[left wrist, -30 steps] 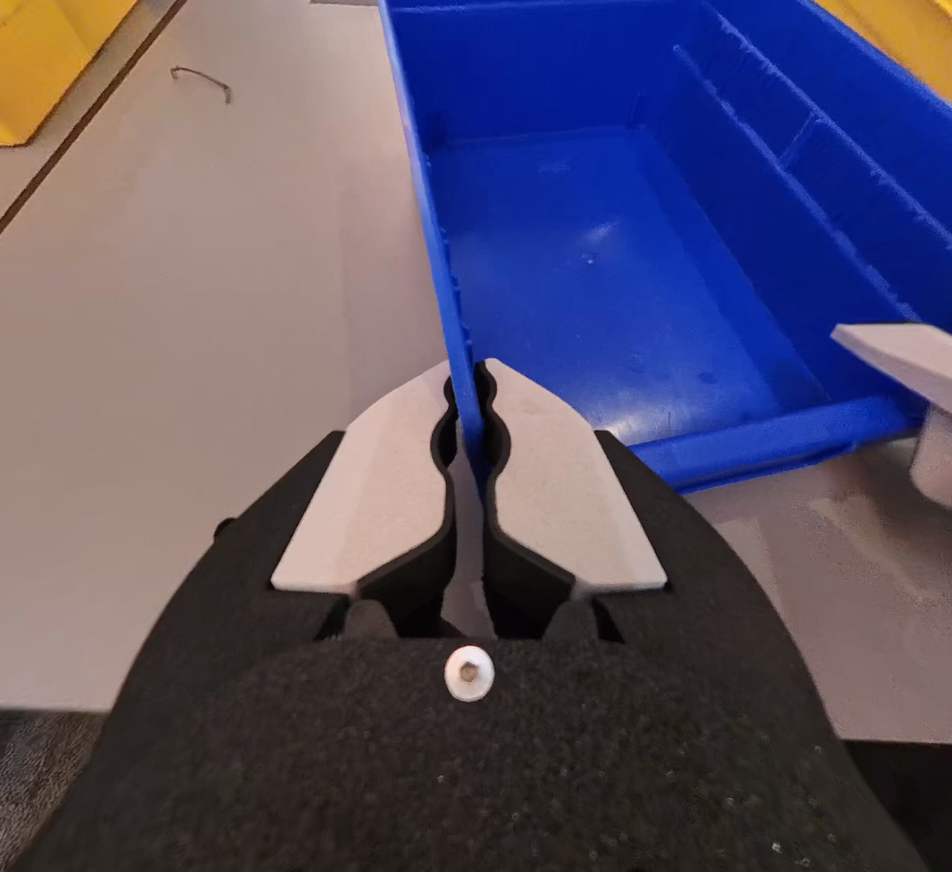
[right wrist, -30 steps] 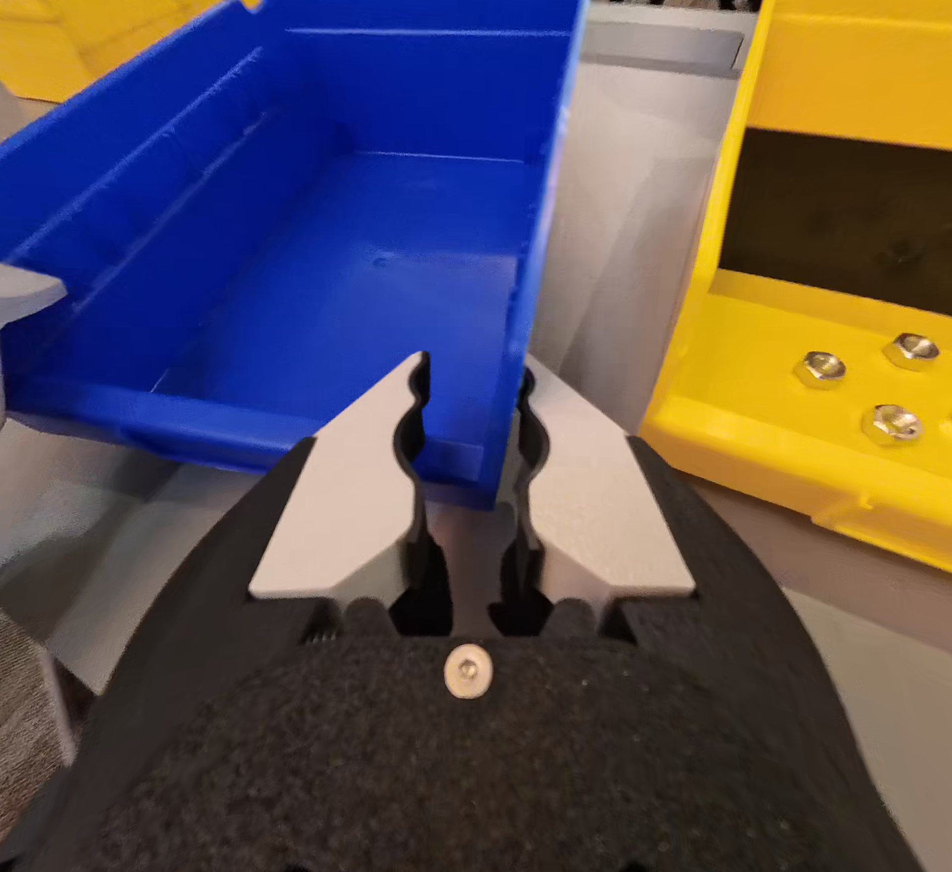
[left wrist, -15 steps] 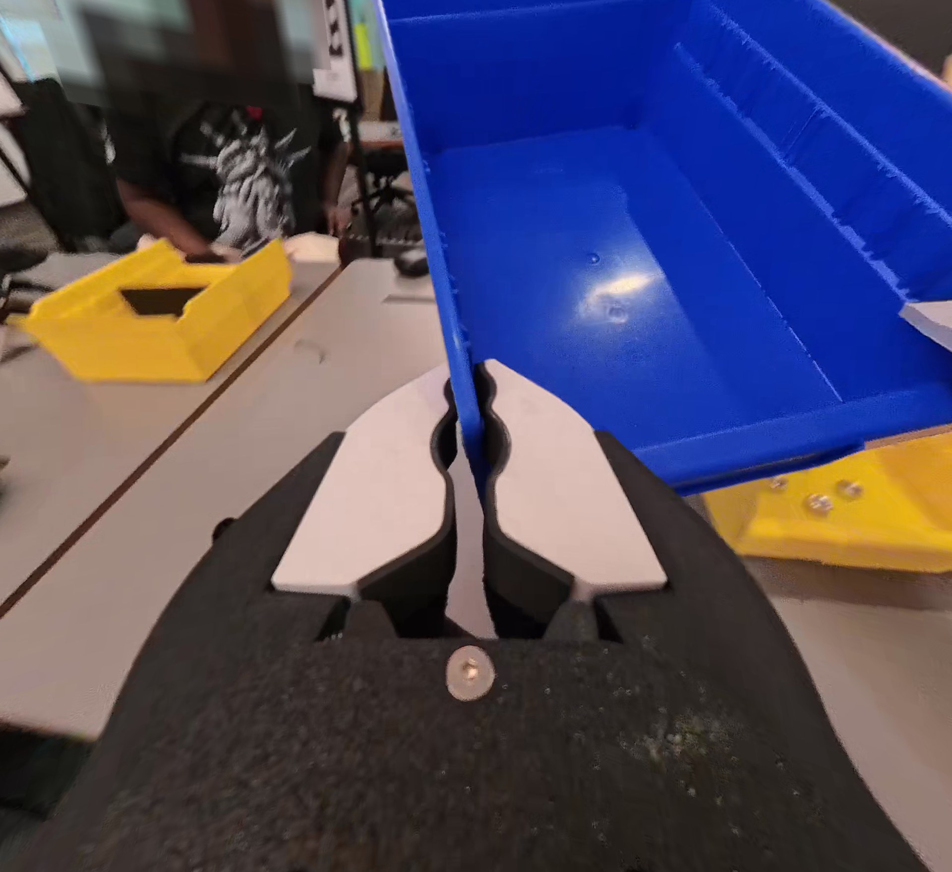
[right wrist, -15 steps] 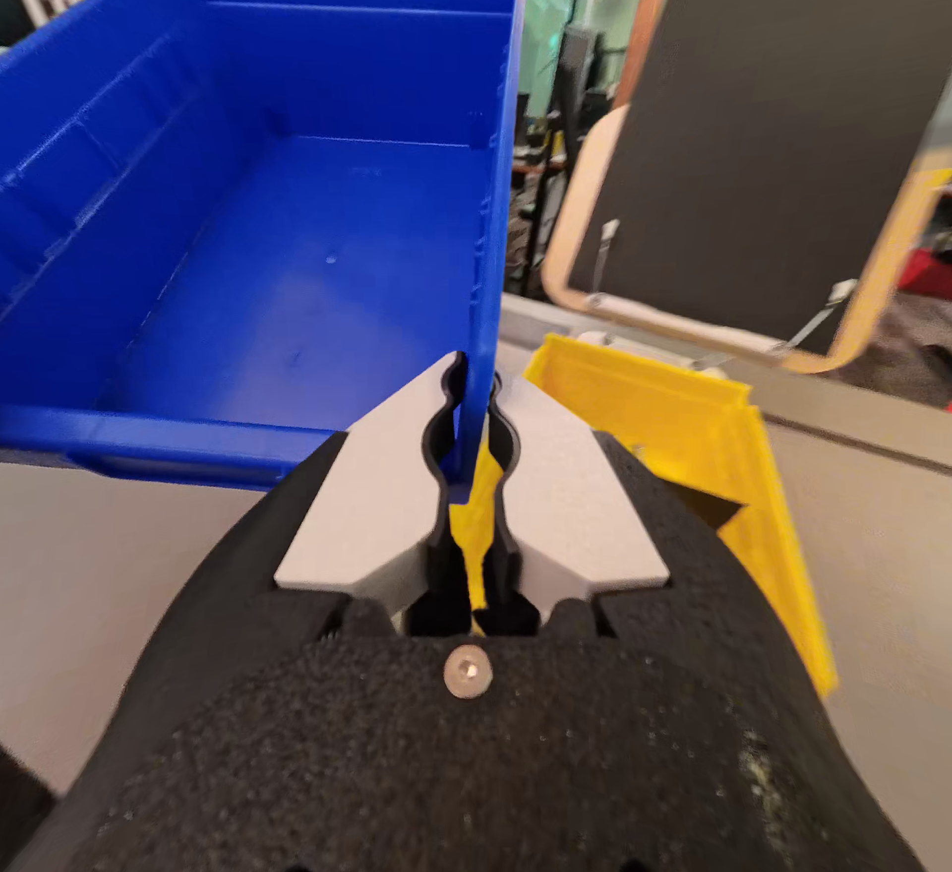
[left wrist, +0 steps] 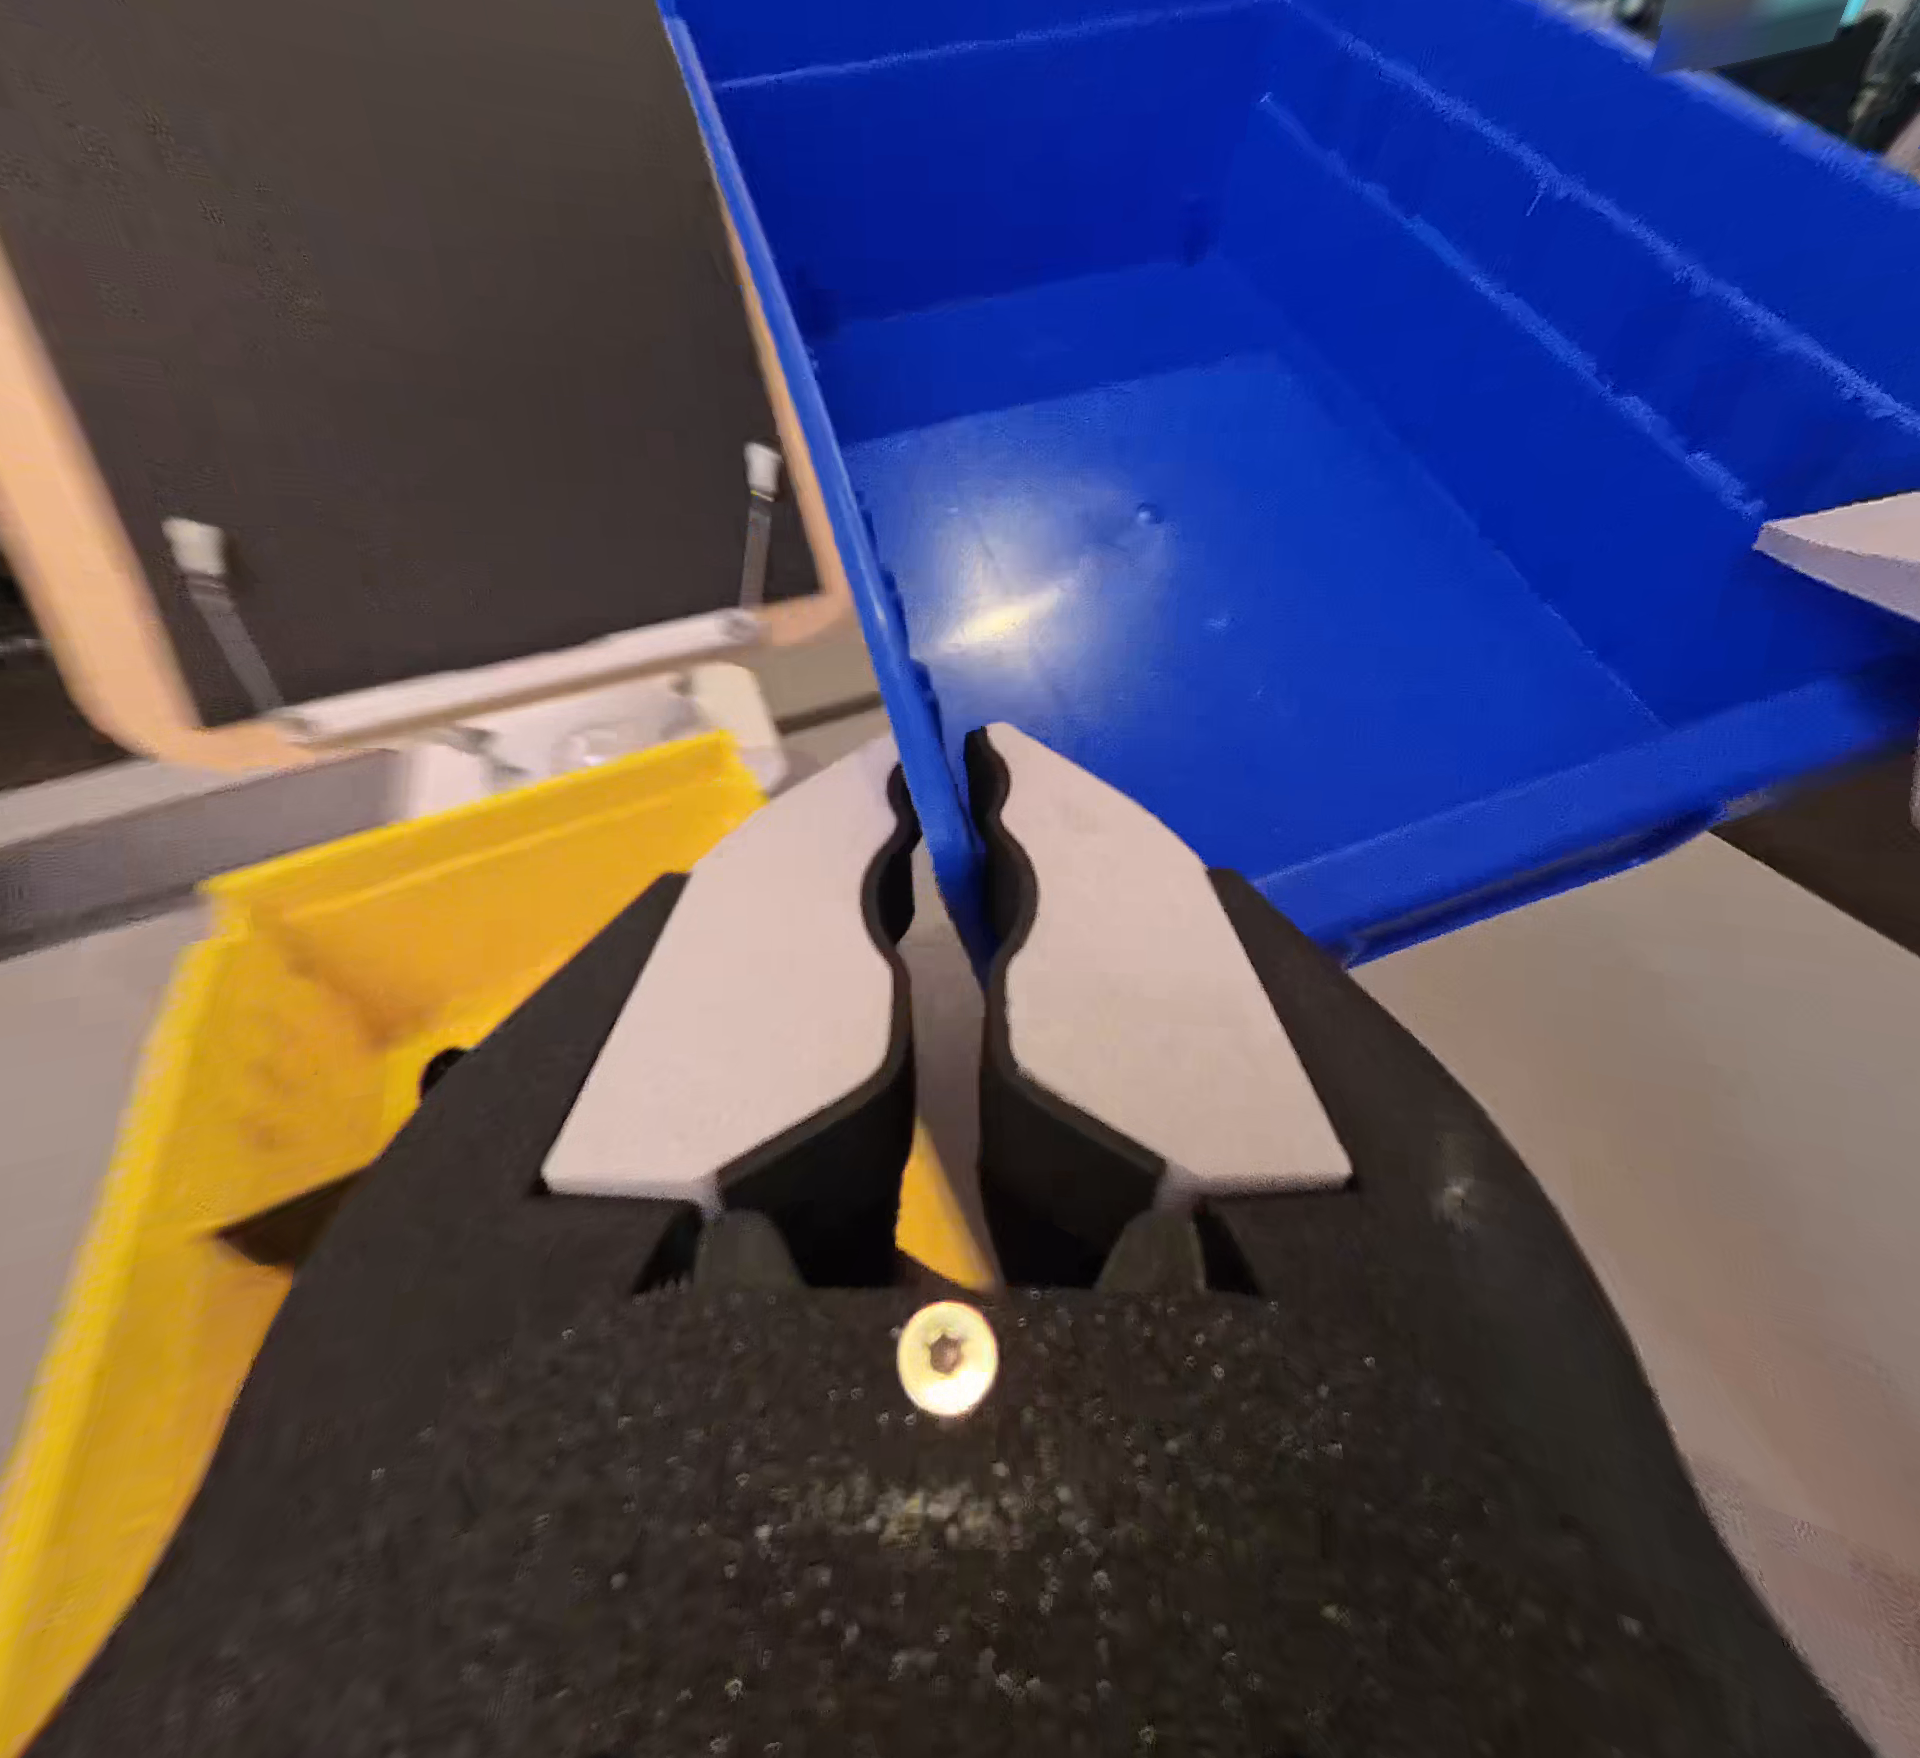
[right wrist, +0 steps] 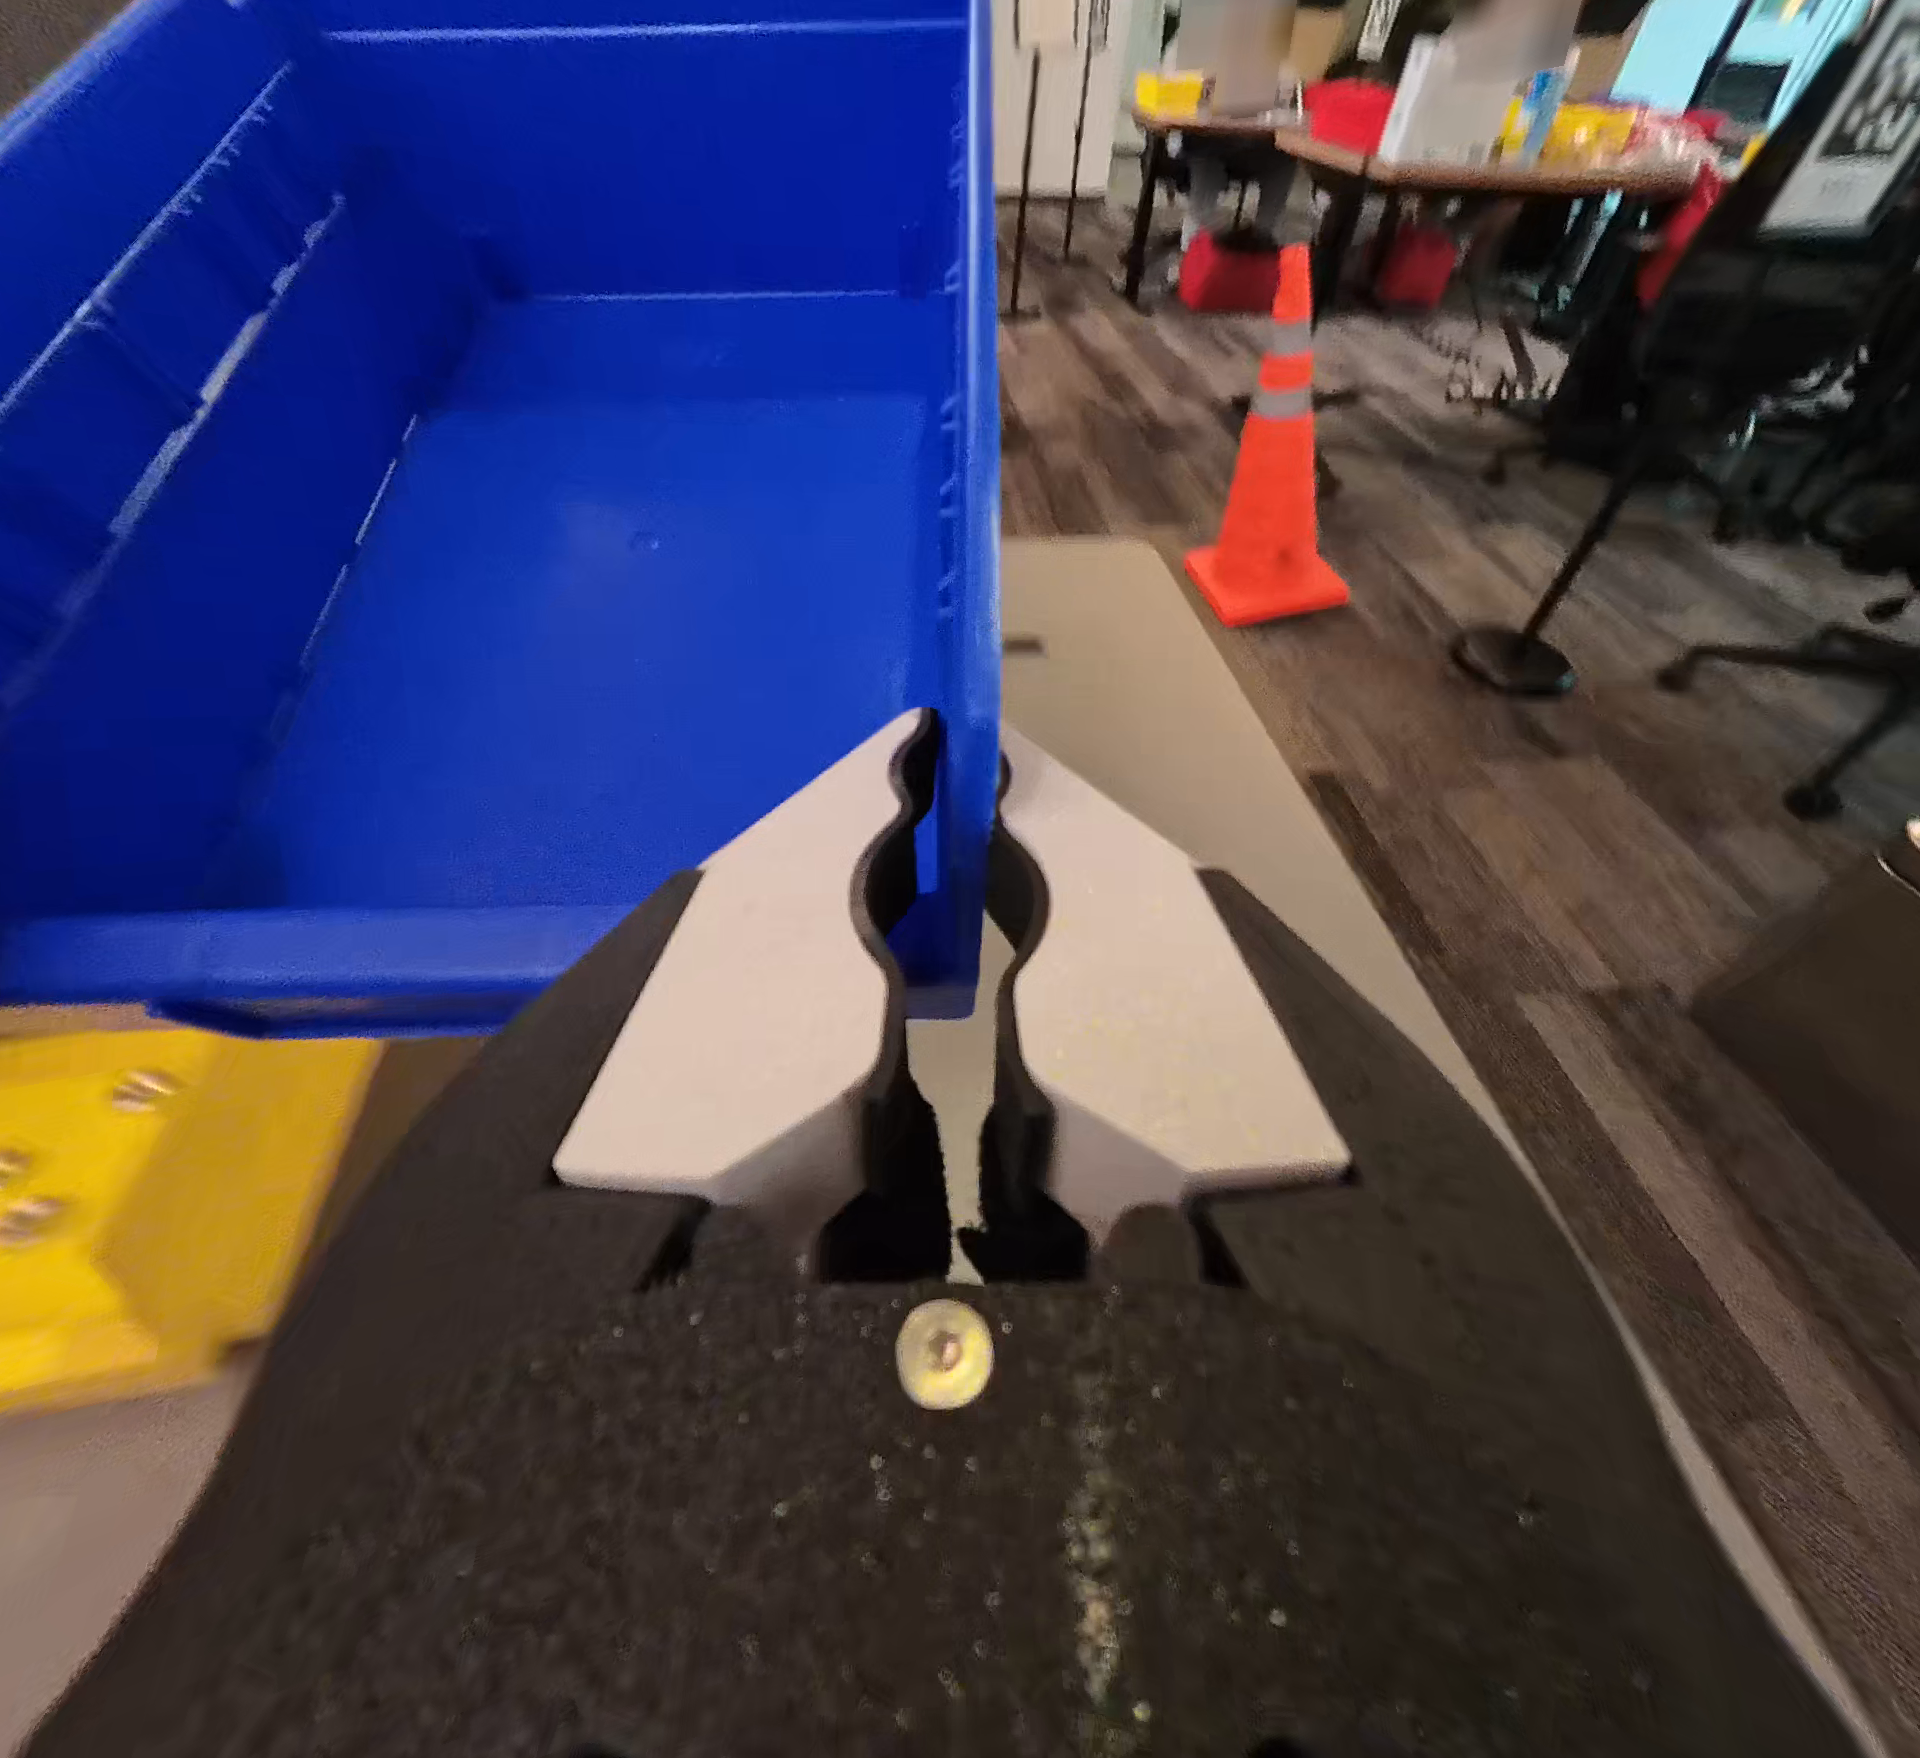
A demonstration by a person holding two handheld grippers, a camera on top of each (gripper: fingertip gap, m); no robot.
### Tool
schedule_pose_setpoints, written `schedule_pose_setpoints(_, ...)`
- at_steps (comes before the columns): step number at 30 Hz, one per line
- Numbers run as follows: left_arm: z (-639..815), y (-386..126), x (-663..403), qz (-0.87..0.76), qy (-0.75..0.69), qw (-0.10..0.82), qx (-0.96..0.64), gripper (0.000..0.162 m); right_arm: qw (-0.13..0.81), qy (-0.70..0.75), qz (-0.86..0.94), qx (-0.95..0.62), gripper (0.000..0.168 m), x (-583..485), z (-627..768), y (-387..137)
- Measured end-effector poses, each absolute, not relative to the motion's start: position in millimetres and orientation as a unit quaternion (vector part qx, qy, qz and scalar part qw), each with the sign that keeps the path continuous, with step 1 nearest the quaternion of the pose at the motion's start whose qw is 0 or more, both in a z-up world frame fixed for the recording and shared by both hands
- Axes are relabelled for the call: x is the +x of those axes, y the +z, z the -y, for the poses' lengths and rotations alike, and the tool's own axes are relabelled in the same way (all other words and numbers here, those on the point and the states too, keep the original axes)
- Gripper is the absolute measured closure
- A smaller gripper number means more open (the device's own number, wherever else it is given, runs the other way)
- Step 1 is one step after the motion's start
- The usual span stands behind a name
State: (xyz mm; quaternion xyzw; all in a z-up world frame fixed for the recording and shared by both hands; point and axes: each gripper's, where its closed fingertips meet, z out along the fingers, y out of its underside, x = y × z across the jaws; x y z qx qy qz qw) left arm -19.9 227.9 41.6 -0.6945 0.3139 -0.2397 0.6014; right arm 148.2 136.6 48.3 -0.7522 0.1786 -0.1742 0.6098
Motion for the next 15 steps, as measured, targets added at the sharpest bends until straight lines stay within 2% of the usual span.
schedule_pose_setpoints(7, -189, -79, 75, -0.354, -0.21, 0.52, -0.749, 0.154, 0.528, -0.136, -0.204, -0.813, 0.164, 243, -96, -86)
schedule_pose_setpoints(15, -172, -129, 80, -0.358, -0.228, 0.482, -0.767, 0.146, 0.476, -0.086, -0.234, -0.844, 0.16, 258, -101, -144)
